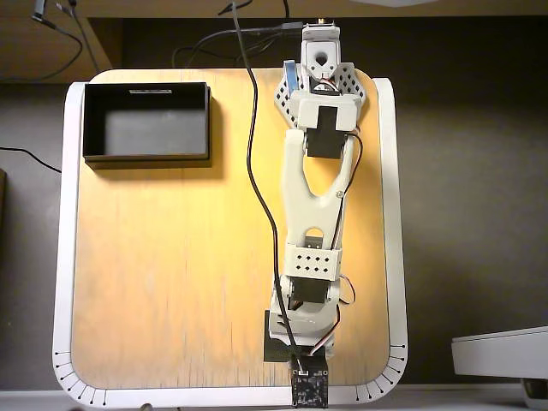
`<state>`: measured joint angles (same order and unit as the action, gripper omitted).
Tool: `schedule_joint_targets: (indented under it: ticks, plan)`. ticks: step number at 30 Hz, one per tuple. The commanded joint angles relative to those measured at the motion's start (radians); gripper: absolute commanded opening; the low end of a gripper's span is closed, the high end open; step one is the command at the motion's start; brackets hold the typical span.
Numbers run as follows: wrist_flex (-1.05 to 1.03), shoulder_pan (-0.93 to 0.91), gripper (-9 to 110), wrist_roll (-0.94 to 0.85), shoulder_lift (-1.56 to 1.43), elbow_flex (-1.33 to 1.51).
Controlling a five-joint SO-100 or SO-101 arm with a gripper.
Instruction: Grasp a lego block and put it in the bin.
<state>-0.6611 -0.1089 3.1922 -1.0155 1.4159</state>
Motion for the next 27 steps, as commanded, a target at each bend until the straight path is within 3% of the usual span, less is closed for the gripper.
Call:
schedule_joint_targets:
  ticks: [1, 17, 27]
  plan:
    - [-0.055, -0.008, 0, -0.017, -0.089, -0.138]
    - [-0.371, -0.061, 0, -0.063, -0.541, -0.135]
    - [-0.607, -0.273, 0, -0.077, -0.874, -0.133]
